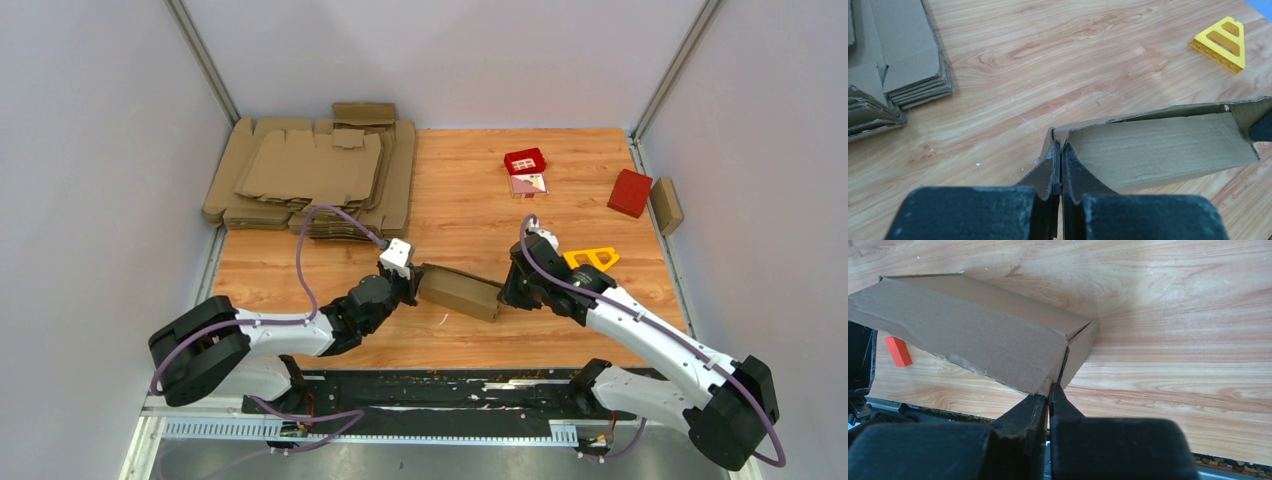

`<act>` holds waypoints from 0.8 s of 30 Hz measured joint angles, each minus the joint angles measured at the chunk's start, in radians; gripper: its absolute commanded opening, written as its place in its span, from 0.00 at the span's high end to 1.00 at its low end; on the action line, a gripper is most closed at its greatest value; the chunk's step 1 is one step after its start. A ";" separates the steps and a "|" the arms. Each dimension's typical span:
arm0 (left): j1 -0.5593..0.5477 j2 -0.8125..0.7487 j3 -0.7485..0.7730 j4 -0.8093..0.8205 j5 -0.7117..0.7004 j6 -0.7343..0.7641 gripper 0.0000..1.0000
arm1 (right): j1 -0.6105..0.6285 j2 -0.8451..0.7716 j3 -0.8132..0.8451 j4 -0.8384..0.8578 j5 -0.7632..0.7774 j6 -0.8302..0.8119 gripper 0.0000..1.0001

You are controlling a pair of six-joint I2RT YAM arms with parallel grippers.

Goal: Fold the paper box

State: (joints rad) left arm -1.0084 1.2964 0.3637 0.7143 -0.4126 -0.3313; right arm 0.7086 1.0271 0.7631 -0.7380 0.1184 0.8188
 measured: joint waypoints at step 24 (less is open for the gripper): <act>0.000 0.028 0.000 0.015 -0.003 0.000 1.00 | 0.000 -0.075 0.034 -0.077 -0.114 -0.195 0.47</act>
State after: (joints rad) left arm -1.0084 1.3243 0.3637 0.7296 -0.4160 -0.3313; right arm 0.7082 0.9524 0.7971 -0.8154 0.0048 0.6235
